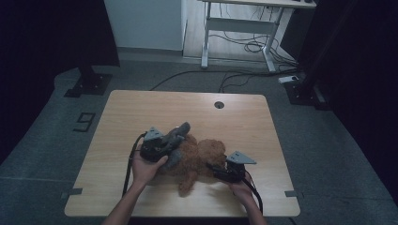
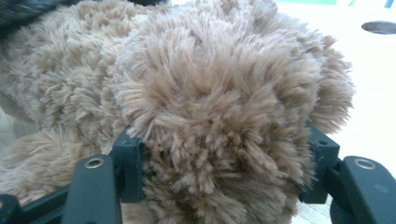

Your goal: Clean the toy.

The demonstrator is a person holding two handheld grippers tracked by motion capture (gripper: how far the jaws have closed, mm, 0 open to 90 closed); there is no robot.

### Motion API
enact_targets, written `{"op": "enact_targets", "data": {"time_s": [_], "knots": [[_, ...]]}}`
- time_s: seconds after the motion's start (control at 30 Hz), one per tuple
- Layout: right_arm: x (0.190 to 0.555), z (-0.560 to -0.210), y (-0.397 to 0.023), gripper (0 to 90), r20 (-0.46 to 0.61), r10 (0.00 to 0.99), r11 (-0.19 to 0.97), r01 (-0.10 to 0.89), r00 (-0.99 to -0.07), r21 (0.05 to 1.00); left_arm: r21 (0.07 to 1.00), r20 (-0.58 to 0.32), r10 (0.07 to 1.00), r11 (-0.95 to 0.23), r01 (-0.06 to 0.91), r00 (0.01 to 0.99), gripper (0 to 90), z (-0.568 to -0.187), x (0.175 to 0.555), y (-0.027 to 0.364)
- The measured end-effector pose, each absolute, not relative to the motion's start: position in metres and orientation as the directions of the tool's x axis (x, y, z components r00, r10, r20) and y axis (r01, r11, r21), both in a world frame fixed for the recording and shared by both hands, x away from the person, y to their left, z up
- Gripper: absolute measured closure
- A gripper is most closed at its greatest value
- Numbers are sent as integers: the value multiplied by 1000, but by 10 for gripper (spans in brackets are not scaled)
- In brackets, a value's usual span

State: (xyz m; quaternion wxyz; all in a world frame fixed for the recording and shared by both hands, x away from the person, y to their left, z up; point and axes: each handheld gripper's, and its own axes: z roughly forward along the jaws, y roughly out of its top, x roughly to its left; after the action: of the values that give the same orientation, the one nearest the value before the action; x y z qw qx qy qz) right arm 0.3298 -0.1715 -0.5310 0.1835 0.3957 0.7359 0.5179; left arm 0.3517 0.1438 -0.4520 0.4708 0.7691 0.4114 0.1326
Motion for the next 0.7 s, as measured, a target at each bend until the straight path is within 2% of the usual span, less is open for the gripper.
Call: {"op": "enact_targets", "data": {"time_s": [0.23, 0.33, 0.43, 0.5, 0.6, 0.7], "knots": [[329, -532, -172, 351, 140, 774, 150, 394, -617, 907, 835, -155, 806, -202, 512, 571, 783, -473, 328, 181], [329, -532, -172, 351, 141, 776, 149, 395, -615, 907, 808, -162, 829, -201, 555, 536, 785, -491, 324, 192], [330, -532, -173, 351, 149, 776, 143, 400, -613, 905, 792, -230, 817, -159, 589, 529, 783, -509, 324, 201], [330, -533, -173, 351, 149, 775, 143, 400, -614, 905, 793, -234, 817, -153, 589, 528, 783, -510, 324, 202], [330, -533, -173, 351, 154, 775, 138, 402, -613, 905, 787, -169, 836, -203, 582, 521, 781, -503, 328, 201], [330, -533, -174, 351, 158, 775, 136, 405, -612, 904, 779, -161, 850, -202, 593, 502, 780, -500, 334, 206]]}}
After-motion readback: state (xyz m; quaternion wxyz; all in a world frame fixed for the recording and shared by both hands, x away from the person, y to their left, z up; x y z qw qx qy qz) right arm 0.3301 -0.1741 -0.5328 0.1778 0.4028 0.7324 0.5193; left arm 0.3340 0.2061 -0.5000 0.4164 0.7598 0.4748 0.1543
